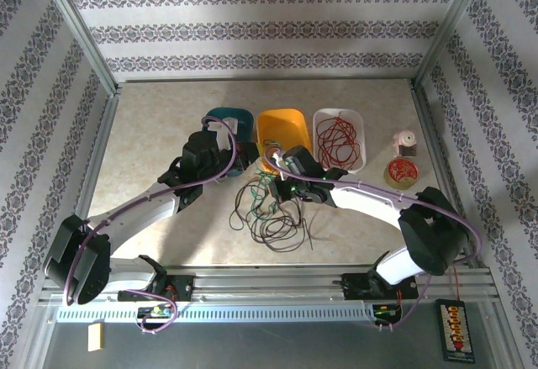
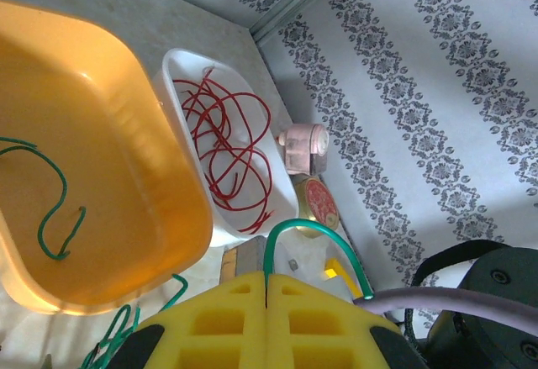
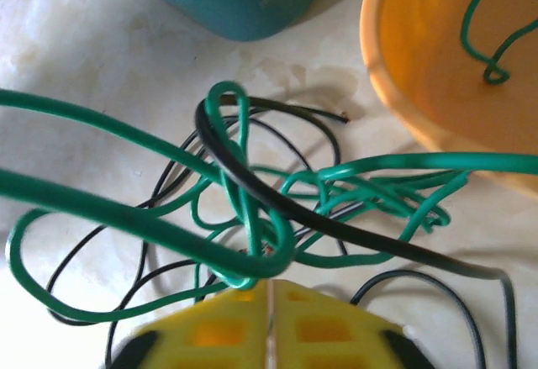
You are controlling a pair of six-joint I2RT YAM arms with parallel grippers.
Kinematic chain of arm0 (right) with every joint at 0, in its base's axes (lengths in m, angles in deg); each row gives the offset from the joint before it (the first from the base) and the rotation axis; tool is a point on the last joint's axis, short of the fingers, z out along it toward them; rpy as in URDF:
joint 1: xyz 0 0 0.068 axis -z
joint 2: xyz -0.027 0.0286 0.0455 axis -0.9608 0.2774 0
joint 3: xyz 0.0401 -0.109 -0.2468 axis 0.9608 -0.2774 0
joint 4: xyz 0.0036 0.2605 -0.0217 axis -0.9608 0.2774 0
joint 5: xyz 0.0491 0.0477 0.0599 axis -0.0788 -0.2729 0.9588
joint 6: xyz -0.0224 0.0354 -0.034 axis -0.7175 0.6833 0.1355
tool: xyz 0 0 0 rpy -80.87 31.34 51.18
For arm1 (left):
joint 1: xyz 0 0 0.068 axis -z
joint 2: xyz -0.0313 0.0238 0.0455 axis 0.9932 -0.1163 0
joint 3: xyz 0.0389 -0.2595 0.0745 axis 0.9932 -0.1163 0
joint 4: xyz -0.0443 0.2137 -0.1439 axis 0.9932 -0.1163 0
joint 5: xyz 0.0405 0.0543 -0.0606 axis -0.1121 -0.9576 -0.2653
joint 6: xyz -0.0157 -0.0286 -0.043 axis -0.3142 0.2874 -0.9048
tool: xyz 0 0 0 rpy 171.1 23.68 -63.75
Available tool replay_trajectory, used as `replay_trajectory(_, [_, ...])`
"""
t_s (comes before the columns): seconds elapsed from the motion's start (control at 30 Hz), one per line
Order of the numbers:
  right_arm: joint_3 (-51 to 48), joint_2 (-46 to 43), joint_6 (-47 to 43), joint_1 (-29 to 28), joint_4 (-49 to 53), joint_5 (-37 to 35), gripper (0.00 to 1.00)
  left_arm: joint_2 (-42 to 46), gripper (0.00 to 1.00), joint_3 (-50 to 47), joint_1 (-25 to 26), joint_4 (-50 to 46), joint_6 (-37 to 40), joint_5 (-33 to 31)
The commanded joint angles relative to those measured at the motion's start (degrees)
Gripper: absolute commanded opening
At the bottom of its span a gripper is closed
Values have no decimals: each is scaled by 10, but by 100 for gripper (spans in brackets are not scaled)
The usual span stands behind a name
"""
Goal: Untangle the cables
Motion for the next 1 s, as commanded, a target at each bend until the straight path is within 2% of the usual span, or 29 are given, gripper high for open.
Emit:
replay_trajectory(0.0, [-15, -19, 6, 1, -35, -41, 0, 5, 0, -4, 6, 39, -10, 16])
replay_trajectory(0.33, [-107, -98, 6, 32, 8, -30, 0, 27, 0, -6, 5, 23, 4, 16])
replay_trajectory(0.43, [-128, -138, 3, 49, 19, 2, 0, 25, 0, -4, 5, 7, 14, 21])
replay_trajectory(0.47, [-133, -153, 1, 53, 19, 15, 8, 23, 0, -4, 5, 2, 17, 22])
replay_trajectory(0.57, [-133, -188, -1, 60, 18, 58, 41, 14, 0, -8, 5, 4, 17, 26])
replay_trajectory(0.63, [-119, -193, -2, 60, 17, 83, 50, 11, 0, -10, 5, 19, 14, 31])
replay_trajectory(0.77, [-80, -163, 14, 73, 7, 159, 56, 7, 0, -17, 5, 78, -5, 30])
replay_trajectory(0.87, [-54, -114, 79, 108, -36, 233, 58, -4, 0, -31, 6, 154, -43, 10])
replay_trajectory(0.97, [-40, -75, 126, 111, -89, 258, 59, -17, 0, -45, 7, 220, -77, -18])
